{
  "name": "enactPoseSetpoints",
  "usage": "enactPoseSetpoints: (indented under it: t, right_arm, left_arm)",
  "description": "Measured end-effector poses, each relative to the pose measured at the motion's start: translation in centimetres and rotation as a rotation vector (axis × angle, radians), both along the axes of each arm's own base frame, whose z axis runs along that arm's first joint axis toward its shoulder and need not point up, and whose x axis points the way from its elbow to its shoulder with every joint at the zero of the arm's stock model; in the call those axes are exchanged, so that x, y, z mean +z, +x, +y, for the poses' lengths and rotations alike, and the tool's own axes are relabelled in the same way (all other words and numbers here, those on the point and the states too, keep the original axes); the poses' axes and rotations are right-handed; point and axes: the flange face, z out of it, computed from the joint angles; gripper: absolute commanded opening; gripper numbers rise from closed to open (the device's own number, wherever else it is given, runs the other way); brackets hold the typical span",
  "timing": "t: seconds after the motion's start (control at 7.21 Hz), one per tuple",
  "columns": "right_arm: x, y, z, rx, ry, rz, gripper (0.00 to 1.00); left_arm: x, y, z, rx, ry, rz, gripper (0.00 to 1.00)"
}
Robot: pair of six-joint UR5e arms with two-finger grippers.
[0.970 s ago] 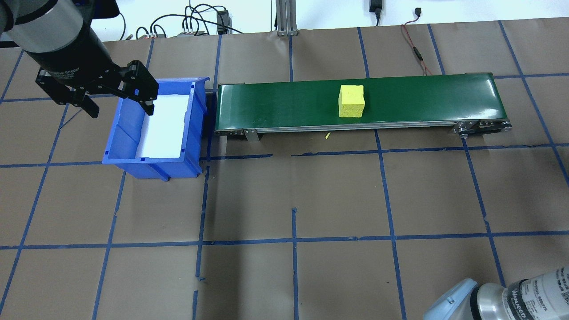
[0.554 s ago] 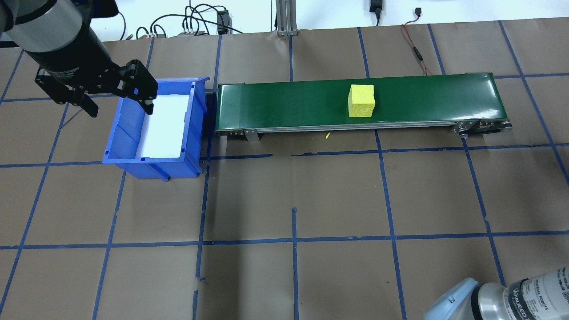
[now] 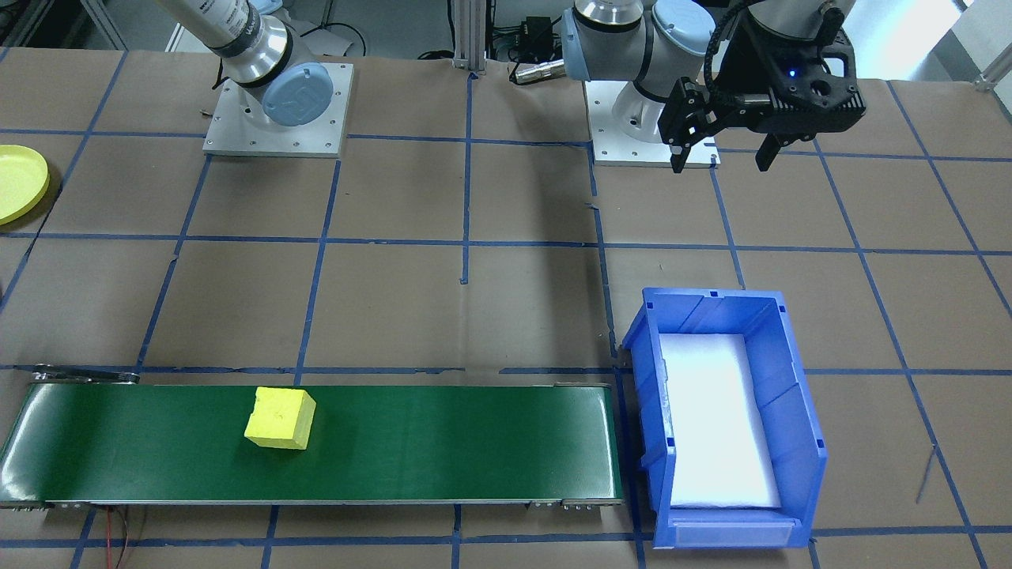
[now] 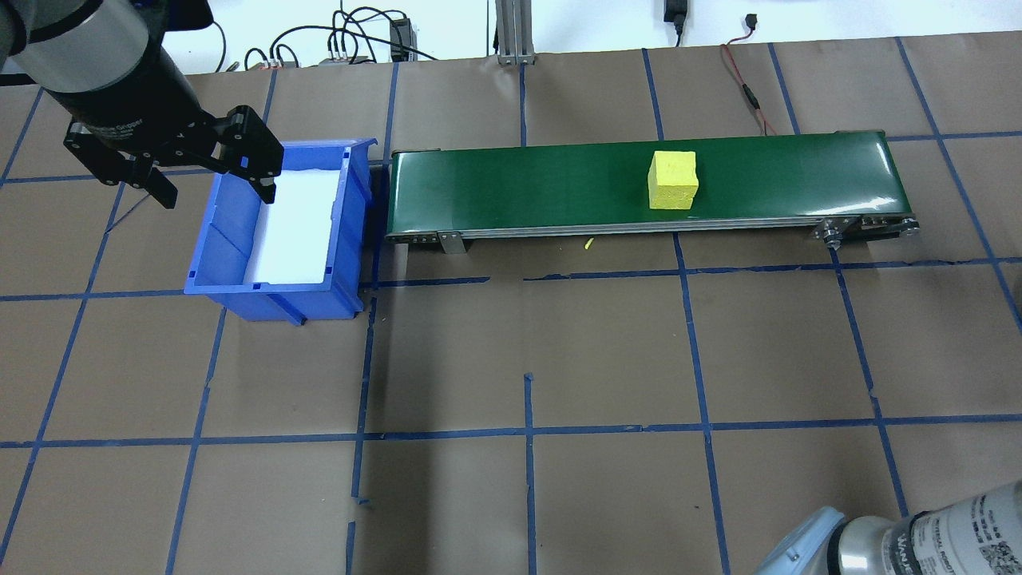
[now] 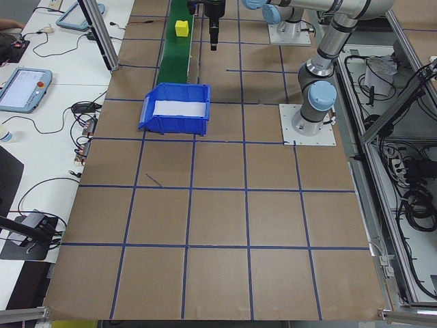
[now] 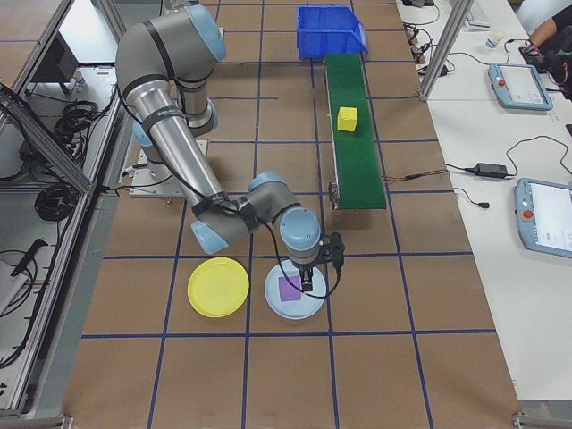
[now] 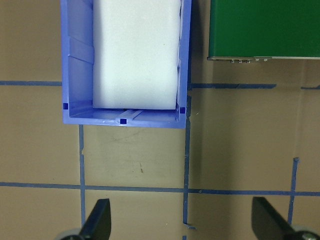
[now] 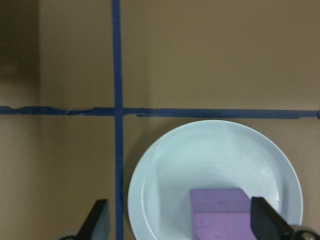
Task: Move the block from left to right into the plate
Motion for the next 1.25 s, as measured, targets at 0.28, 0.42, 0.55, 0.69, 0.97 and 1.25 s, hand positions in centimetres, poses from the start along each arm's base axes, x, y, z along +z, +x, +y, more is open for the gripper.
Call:
enactPoseSetpoints:
  t: [0.28, 0.42, 0.55, 0.69, 0.97, 1.25]
  right_arm:
    - [2.4, 8.5, -5.3, -0.034, 0.005, -0.01, 1.0]
    - [3.2, 13.4, -7.8, -0.065, 0.01, -0.02, 1.0]
    - [3.6, 18.6, -10.0, -0.098, 0.016, -0.032, 1.0]
    - [3.8, 23.3, -11.5, -0.13, 0.025, -0.048, 1.0]
    - [3.7, 32.0, -13.6, -0.163, 0.045, -0.085, 1.0]
    - [2.8, 37.1, -14.5, -0.179, 0.054, -0.179, 1.0]
  left_arm:
    - [-0.1, 0.0, -0.1, 0.007, -0.001, 0.006, 1.0]
    - [-0.2, -0.1, -0.2, 0.011, -0.003, 0.015, 1.0]
    - [-0.2, -0.2, -0.2, 0.013, -0.003, 0.023, 1.0]
    - [-0.3, -0.3, -0.2, 0.015, -0.001, 0.028, 1.0]
    - [-0.5, -0.3, -0.2, 0.016, 0.002, 0.03, 1.0]
    - [-0.5, -0.3, -0.2, 0.013, 0.003, 0.029, 1.0]
